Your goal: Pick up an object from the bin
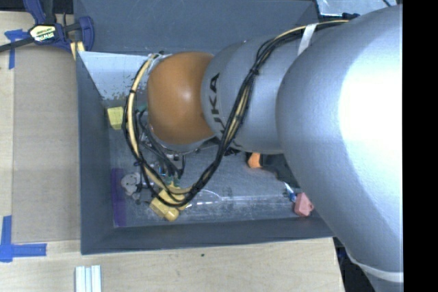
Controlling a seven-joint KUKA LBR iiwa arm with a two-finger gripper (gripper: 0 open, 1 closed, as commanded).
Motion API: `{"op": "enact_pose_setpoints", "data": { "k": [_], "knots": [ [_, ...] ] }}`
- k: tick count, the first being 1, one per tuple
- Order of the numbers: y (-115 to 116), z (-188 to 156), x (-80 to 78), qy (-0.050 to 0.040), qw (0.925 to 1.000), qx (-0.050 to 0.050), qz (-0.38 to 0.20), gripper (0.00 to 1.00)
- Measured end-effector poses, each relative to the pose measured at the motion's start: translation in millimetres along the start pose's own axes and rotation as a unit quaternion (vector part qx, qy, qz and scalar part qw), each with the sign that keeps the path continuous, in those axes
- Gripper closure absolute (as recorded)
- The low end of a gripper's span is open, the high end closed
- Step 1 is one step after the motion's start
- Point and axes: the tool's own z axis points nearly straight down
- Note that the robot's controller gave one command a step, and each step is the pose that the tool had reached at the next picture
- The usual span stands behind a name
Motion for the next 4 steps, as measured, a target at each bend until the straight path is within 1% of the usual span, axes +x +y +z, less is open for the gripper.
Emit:
{"op": "enact_pose_setpoints", "data": {
  "k": [1,2,3,4],
  "knots": [
    [14,12,33.9,0.0062,0.9968,0.002,0.08,0.0],
    [-3,42,19.2,-0.0009,0.9942,-0.001,0.107,0.0],
    [-31,39,29.8,0.0011,0.9966,-0.001,0.082,1.0],
    [-31,39,29.8,0.0011,0.9966,-0.001,0.082,1.0]
  ]
}}
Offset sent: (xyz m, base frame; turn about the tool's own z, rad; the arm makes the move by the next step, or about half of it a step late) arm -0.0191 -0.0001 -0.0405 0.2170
